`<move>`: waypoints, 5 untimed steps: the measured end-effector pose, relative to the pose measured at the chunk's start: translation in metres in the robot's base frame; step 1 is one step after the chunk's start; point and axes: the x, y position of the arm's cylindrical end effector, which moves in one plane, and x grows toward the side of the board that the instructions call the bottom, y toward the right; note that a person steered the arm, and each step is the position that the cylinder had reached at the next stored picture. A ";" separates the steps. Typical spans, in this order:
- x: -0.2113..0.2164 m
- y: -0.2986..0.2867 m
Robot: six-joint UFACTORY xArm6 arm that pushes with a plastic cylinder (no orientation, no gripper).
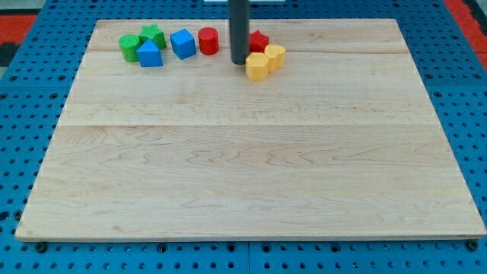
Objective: Place the yellow heart diagonally to the yellow hexagon
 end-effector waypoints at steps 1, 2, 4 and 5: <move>0.001 0.034; 0.001 0.062; 0.044 0.098; 0.059 0.063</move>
